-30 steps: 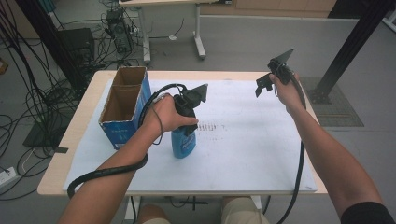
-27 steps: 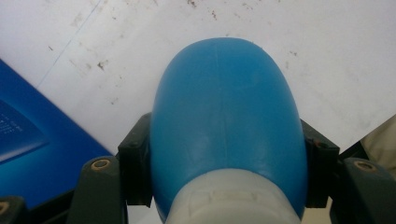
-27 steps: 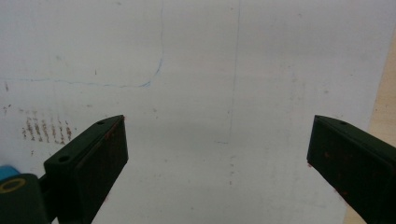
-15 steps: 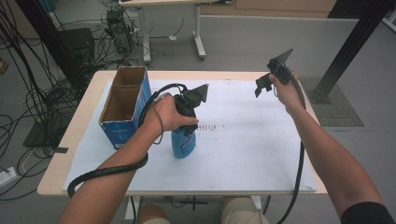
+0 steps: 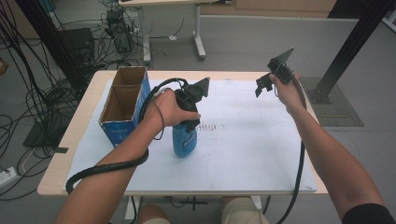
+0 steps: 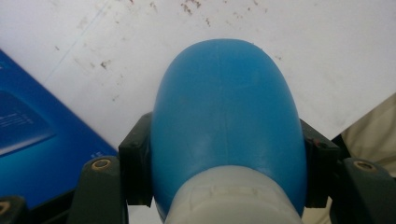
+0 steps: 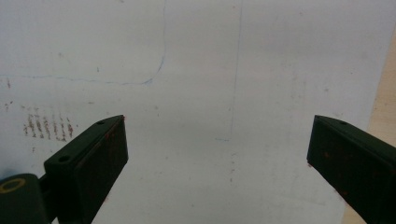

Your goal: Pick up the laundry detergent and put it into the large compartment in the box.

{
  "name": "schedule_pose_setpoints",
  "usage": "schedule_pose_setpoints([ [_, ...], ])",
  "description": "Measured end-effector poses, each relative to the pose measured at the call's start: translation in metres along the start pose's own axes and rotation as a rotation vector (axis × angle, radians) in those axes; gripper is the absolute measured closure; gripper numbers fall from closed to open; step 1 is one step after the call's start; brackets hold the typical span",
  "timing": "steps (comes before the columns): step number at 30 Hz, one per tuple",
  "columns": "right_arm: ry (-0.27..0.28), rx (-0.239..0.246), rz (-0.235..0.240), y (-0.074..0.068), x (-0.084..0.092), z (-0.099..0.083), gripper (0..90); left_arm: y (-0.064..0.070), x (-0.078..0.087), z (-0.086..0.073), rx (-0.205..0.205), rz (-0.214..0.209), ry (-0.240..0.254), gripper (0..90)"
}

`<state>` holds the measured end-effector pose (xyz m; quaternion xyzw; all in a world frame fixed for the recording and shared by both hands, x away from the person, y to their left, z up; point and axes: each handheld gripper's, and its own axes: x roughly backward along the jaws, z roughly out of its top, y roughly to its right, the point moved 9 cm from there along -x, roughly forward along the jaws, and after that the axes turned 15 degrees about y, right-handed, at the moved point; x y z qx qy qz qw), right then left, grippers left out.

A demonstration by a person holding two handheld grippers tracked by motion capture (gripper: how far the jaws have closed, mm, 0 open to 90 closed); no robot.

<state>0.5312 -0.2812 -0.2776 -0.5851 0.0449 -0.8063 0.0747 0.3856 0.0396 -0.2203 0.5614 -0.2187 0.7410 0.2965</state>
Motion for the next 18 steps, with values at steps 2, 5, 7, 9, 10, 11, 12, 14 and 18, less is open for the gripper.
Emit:
schedule_pose_setpoints([
  [2, -0.004, 0.002, 0.001, -0.001, 0.001, 0.0, 5.2, 0.0, 0.013, 0.005, 0.007, 0.0, 0.004, 37.3],
  [5, -0.002, 0.006, 0.003, -0.002, 0.001, 0.0, 5.2, -0.004, 0.038, 0.014, 0.027, -0.004, 0.022, 37.4],
  [7, -0.003, 0.001, 0.003, -0.002, 0.002, 0.0, 5.2, -0.009, 0.06, 0.021, 0.052, -0.003, 0.036, 37.3],
  [9, -0.001, 0.003, 0.003, -0.001, 0.002, -0.001, 5.2, -0.013, 0.079, 0.027, 0.073, 0.008, 0.05, 37.3],
  [10, 0.001, 0.004, 0.004, -0.001, 0.003, -0.001, 5.2, -0.016, 0.089, 0.03, 0.085, 0.016, 0.054, 37.3],
  [11, 0.002, 0.004, 0.005, 0.0, 0.003, -0.001, 5.2, -0.018, 0.1, 0.033, 0.099, 0.026, 0.059, 37.3],
  [12, 0.003, 0.001, 0.004, 0.0, 0.004, -0.001, 5.2, -0.021, 0.113, 0.037, 0.116, 0.039, 0.064, 37.3],
  [14, 0.003, -0.003, 0.003, 0.002, 0.004, -0.001, 5.2, -0.026, 0.131, 0.042, 0.138, 0.053, 0.067, 37.3],
  [18, 0.004, -0.003, 0.007, 0.003, 0.006, -0.002, 5.2, -0.041, 0.173, 0.052, 0.199, 0.083, 0.088, 37.3],
])
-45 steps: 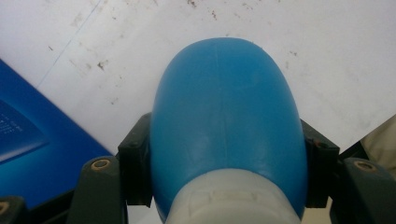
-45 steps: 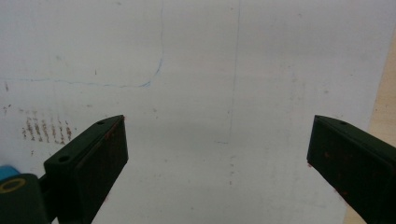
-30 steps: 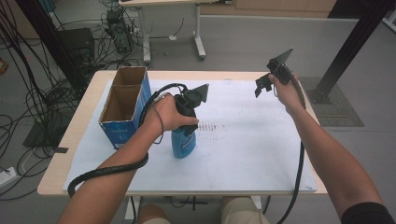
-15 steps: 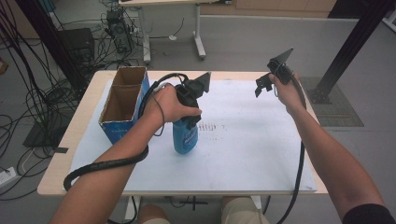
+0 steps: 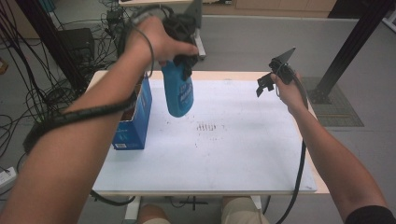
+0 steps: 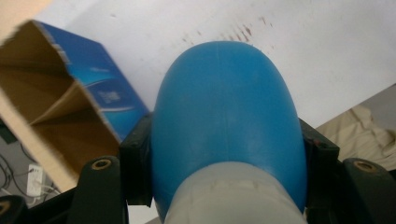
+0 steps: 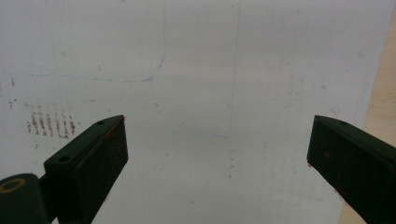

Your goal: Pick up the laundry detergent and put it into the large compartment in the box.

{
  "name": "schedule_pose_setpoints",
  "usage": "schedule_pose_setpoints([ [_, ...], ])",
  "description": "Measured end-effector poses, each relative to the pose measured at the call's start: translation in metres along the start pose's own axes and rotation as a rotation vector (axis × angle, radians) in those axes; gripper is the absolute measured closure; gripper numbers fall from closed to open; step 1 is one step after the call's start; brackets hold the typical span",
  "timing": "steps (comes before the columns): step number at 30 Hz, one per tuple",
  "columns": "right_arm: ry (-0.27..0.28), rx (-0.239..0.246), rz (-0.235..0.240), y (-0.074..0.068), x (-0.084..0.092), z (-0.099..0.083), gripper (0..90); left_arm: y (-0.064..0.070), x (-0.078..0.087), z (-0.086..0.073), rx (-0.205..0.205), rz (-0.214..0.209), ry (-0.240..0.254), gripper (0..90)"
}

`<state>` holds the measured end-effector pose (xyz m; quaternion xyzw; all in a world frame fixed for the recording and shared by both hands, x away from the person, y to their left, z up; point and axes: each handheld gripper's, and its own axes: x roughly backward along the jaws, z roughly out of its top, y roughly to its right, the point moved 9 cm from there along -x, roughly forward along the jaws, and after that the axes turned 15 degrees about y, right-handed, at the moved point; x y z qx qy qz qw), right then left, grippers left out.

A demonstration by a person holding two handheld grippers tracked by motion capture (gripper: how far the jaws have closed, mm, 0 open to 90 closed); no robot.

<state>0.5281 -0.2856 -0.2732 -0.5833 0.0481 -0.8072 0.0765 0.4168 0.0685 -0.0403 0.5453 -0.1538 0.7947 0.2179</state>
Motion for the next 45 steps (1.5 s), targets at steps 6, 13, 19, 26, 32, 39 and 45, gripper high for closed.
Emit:
schedule_pose_setpoints([
  [6, 0.007, 0.01, 0.005, -0.003, 0.005, -0.001, 5.2, -0.032, 0.038, 0.008, 0.134, 0.036, 0.004, 37.4],
  [13, 0.008, 0.013, 0.011, -0.006, 0.008, 0.001, 5.2, -0.07, 0.067, 0.003, 0.27, 0.11, 0.009, 37.4],
  [19, 0.008, 0.015, 0.014, -0.006, 0.009, 0.0, 5.2, -0.102, 0.084, -0.008, 0.382, 0.177, 0.017, 37.4],
  [26, 0.008, 0.01, 0.02, -0.002, 0.012, 0.0, 5.2, -0.133, 0.088, -0.029, 0.501, 0.227, 0.026, 37.4],
  [32, 0.005, 0.018, 0.022, -0.005, 0.011, 0.0, 5.2, -0.146, 0.073, -0.039, 0.537, 0.252, 0.001, 37.4],
  [39, 0.003, 0.034, 0.022, -0.01, 0.011, -0.001, 5.2, -0.154, 0.055, -0.046, 0.545, 0.242, -0.011, 37.4],
  [45, -0.001, 0.032, 0.017, -0.009, 0.01, -0.003, 5.2, -0.16, 0.036, -0.052, 0.549, 0.234, -0.019, 37.4],
])
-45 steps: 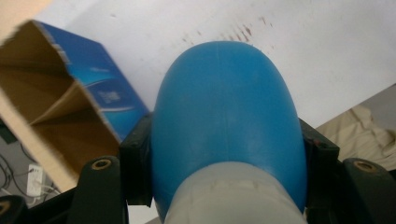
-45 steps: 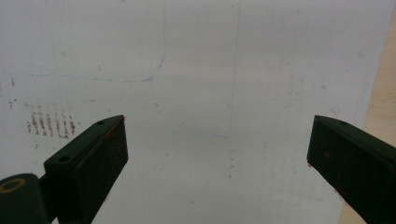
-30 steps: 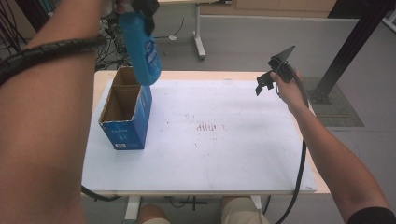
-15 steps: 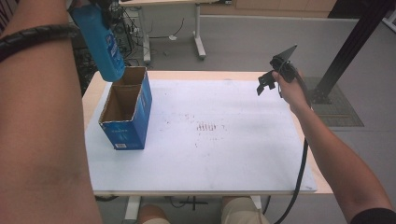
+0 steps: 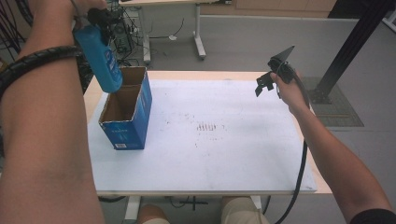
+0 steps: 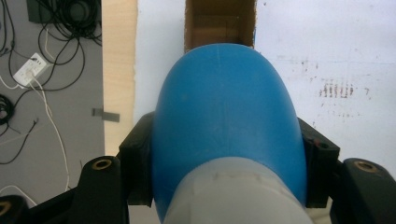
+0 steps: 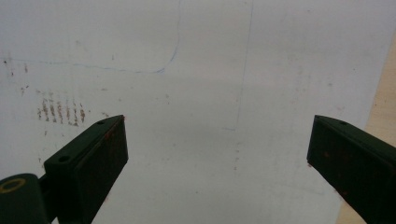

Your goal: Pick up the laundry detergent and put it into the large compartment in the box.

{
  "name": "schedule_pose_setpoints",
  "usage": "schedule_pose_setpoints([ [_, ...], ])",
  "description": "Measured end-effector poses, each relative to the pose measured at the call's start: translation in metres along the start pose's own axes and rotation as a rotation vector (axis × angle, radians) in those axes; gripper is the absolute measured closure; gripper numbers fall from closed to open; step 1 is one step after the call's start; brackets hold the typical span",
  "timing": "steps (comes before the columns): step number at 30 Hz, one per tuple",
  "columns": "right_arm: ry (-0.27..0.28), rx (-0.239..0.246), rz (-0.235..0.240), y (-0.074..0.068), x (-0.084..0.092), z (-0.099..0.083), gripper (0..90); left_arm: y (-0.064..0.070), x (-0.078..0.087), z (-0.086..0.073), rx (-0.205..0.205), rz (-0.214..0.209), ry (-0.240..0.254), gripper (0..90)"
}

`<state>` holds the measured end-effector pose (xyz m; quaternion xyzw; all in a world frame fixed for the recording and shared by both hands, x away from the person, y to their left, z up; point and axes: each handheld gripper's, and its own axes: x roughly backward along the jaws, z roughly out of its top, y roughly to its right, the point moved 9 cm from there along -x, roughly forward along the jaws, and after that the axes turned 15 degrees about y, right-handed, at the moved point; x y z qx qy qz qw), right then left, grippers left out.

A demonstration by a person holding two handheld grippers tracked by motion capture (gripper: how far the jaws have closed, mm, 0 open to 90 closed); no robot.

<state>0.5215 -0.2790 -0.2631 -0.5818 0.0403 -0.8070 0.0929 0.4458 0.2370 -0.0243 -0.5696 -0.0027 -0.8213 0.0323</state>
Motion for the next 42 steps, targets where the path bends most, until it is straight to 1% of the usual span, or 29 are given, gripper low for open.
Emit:
schedule_pose_setpoints([
  [4, -0.002, -0.002, -0.002, 0.002, 0.0, -0.001, 5.2, -0.001, -0.013, -0.003, -0.005, 0.005, -0.001, 37.4],
  [10, -0.004, -0.005, -0.001, 0.003, -0.001, -0.002, 5.1, -0.005, -0.035, -0.009, 0.001, 0.006, -0.009, 37.4],
  [14, -0.007, -0.006, -0.002, 0.002, -0.003, -0.002, 5.1, -0.004, -0.052, -0.016, -0.002, 0.014, -0.009, 37.4],
  [16, -0.01, -0.002, -0.002, 0.001, -0.004, -0.002, 5.2, -0.004, -0.062, -0.02, -0.005, 0.01, -0.021, 37.4],
  [18, -0.01, 0.0, -0.002, 0.0, -0.005, -0.002, 5.2, -0.005, -0.068, -0.023, -0.004, 0.005, -0.019, 37.4],
  [22, -0.012, 0.001, -0.003, -0.001, -0.005, -0.002, 5.1, -0.005, -0.082, -0.028, -0.01, 0.0, -0.034, 37.4],
  [34, -0.018, 0.009, -0.008, -0.007, -0.008, -0.001, 5.2, 0.005, -0.121, -0.042, -0.038, -0.013, -0.053, 37.4],
  [38, -0.013, 0.004, -0.008, -0.005, -0.007, -0.002, 5.2, 0.008, -0.134, -0.048, -0.053, -0.006, -0.056, 37.4],
  [42, -0.01, 0.004, -0.007, -0.001, -0.006, -0.003, 5.1, 0.013, -0.147, -0.053, -0.076, -0.001, -0.061, 37.4],
])
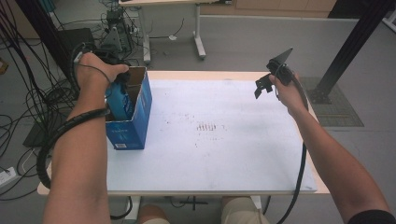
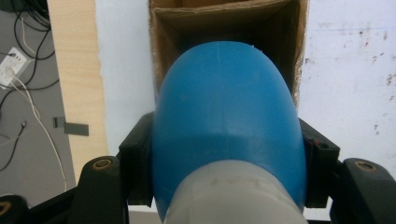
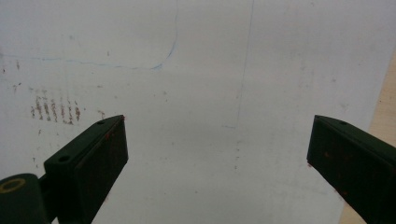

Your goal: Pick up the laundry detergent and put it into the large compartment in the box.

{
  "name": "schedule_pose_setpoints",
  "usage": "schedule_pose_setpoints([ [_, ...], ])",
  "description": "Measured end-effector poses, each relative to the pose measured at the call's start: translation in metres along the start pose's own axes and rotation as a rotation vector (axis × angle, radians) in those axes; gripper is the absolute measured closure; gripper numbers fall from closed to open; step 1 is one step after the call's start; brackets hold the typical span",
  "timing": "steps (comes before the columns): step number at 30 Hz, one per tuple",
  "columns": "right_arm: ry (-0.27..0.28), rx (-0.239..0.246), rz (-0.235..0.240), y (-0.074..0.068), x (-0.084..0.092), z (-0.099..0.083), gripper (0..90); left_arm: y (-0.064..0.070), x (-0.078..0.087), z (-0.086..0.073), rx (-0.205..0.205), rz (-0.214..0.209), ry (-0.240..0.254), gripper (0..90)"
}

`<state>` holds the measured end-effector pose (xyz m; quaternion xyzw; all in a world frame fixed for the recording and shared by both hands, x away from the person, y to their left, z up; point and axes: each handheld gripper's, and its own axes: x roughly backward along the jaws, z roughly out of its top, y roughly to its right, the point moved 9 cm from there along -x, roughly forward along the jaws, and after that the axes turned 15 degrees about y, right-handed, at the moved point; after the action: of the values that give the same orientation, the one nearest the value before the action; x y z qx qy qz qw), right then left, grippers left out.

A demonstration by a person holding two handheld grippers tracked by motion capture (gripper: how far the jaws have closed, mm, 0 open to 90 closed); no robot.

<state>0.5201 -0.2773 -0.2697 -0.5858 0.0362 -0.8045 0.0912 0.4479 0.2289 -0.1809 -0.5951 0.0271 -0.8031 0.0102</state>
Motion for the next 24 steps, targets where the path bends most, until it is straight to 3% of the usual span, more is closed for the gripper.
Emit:
schedule_pose_setpoints([
  [12, 0.001, -0.01, -0.002, 0.004, 0.001, -0.001, 5.2, 0.011, -0.03, -0.009, -0.055, 0.016, -0.013, 37.4],
  [24, -0.003, -0.009, -0.003, 0.006, -0.002, -0.002, 5.1, 0.01, -0.053, -0.019, -0.075, 0.006, -0.015, 37.4],
])
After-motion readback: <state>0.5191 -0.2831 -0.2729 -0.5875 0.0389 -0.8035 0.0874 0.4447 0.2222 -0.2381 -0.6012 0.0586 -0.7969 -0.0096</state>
